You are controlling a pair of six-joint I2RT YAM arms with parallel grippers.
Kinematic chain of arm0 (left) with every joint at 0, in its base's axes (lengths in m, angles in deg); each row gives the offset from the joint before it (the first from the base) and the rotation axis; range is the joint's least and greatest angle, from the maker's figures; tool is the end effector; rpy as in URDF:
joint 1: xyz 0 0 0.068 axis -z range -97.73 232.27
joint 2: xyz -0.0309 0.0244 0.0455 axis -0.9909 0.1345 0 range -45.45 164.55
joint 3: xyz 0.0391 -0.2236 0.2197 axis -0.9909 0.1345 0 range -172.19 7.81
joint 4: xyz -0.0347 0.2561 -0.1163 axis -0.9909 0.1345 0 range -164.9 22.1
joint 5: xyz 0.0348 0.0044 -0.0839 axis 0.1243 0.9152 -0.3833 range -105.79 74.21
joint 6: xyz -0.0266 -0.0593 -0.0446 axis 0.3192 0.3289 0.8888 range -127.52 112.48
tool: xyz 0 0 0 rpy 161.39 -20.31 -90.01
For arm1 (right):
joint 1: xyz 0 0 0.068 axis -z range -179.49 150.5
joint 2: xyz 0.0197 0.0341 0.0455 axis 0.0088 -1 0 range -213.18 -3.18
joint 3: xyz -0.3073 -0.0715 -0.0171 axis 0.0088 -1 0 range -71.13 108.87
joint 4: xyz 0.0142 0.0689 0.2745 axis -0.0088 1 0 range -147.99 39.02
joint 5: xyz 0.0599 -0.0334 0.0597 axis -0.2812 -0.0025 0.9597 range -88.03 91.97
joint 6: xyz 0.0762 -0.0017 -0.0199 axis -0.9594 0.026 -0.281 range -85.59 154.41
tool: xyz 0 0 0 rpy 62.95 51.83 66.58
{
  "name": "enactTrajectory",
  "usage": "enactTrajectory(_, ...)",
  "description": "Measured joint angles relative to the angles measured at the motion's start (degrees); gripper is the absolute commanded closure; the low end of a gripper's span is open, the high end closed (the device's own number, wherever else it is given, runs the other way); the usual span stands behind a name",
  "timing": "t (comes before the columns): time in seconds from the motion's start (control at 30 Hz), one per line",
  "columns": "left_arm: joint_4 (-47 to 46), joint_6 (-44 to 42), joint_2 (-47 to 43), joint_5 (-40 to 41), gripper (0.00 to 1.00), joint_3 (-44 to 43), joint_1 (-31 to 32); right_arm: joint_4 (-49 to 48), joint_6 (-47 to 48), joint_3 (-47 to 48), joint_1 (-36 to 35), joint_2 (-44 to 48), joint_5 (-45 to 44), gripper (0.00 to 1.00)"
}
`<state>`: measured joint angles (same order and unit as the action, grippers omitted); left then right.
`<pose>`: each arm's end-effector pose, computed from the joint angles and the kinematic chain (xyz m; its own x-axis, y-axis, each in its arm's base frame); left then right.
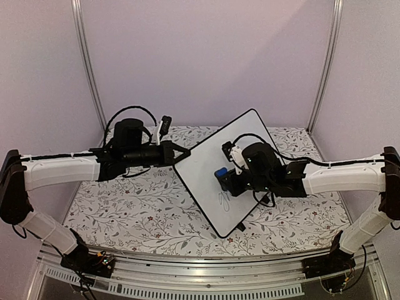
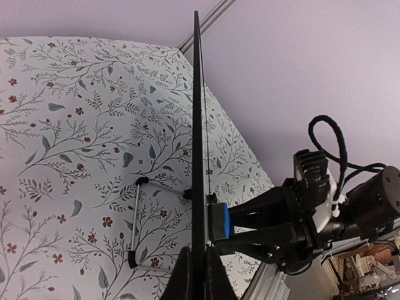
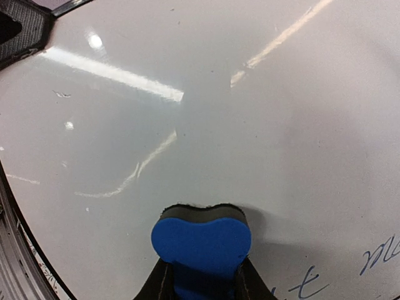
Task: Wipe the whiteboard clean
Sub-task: Erase the whiteboard at the center of the board.
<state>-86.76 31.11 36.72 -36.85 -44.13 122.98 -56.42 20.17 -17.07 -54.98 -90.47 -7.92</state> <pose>0.2647 -0.2599 0.2925 -0.7280 -0.1422 -0.6706 0.5283 0.5071 -0.6810 0.2239 0.3049 0.2445 -0.4935 -0.2897 -0.8201 -0.6297 0.7694 0.1072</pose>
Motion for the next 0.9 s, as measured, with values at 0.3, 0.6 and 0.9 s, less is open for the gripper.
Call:
enactTrajectory(0.3, 0.0, 0.0, 0.0, 0.0, 1.00, 0.0, 0.0, -1.1, 0.0, -2.6, 0.4, 0.9, 3.9, 0.84)
enactTrajectory(0.6, 0.0, 0.0, 0.0, 0.0, 1.00, 0.0, 0.0, -1.2, -0.2, -7.5, 0.4, 3.0, 8.8, 0.84)
enactTrajectory(0.9, 0.0, 0.0, 0.0, 0.1, 1.00, 0.0, 0.0, -0.4, -0.1, -7.7, -0.8, 2.8, 9.6, 0.85)
